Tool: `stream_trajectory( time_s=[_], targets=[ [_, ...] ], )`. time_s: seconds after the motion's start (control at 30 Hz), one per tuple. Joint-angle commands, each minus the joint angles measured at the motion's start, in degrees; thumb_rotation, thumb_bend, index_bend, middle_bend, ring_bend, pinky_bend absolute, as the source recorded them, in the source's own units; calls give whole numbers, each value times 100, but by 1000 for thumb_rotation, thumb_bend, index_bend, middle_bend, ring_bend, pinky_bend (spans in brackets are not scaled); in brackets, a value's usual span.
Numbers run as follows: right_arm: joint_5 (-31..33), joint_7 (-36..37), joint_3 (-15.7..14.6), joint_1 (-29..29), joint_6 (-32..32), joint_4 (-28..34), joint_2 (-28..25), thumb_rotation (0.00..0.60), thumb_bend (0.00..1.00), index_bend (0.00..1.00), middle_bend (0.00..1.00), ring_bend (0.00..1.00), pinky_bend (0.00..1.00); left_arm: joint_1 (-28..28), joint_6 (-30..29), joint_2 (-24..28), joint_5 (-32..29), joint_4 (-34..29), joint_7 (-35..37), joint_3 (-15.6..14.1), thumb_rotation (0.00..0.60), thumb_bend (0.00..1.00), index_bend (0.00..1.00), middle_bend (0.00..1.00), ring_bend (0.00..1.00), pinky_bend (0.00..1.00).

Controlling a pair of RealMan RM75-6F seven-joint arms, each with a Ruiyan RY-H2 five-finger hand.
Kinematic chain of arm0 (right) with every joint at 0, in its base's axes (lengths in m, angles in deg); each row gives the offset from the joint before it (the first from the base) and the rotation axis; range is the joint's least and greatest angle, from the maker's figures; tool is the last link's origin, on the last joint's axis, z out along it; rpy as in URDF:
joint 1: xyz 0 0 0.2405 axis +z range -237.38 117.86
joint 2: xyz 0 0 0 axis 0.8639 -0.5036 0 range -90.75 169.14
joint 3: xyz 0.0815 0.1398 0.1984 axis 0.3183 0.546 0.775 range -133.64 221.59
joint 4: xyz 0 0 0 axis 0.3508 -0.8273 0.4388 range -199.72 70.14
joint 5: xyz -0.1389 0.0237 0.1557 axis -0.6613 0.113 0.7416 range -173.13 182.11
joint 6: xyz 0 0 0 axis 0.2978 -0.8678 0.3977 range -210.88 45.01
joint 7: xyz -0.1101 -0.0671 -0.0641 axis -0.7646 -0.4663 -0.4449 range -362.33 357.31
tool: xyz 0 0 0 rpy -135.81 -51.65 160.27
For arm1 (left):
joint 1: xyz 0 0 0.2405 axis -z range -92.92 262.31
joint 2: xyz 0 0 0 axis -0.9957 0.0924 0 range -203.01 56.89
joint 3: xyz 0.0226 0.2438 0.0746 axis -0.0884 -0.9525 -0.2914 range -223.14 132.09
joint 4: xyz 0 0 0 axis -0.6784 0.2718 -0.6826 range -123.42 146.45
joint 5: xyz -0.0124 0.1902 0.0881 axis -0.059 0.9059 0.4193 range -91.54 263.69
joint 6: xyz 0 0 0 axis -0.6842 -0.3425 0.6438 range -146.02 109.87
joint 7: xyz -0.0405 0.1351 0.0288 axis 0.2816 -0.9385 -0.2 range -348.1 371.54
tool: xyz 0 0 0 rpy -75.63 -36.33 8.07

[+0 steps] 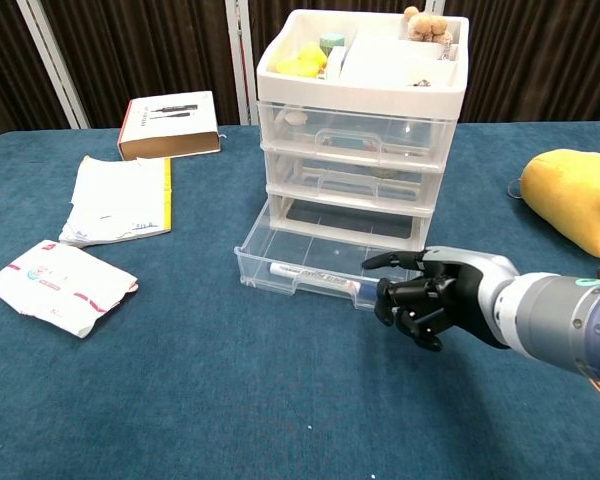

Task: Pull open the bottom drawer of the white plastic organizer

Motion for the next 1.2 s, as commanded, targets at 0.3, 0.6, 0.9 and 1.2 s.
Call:
stream_trajectory(
  time_s=[0.3,0.6,0.9,1.2],
  targets=[
    [-81,-223,-226,13,-27,361,-438,600,522,0,714,754,829,-23,-36,6,-7,-1,2,4,600,8,0,0,0,0],
    [-854,-1064,-711,-200,-1049,1219,-1214,600,521,0,700,742,809,-71,-165,4,77,30,35,-2,600,8,0,0,0,0],
    [-3282,-1207,-1860,-1158,-2071,1430,-2493,600,346,0,419,461,503,-131,-241,-35,55,55,-145,2,600,8,0,0,0,0],
    [-5840,-681,-2823,-2197,-3279,26,-3145,600,291,0,0,0,93,-188,-368,-175,100,175,-535,28,600,9,0,0,0,0]
  ],
)
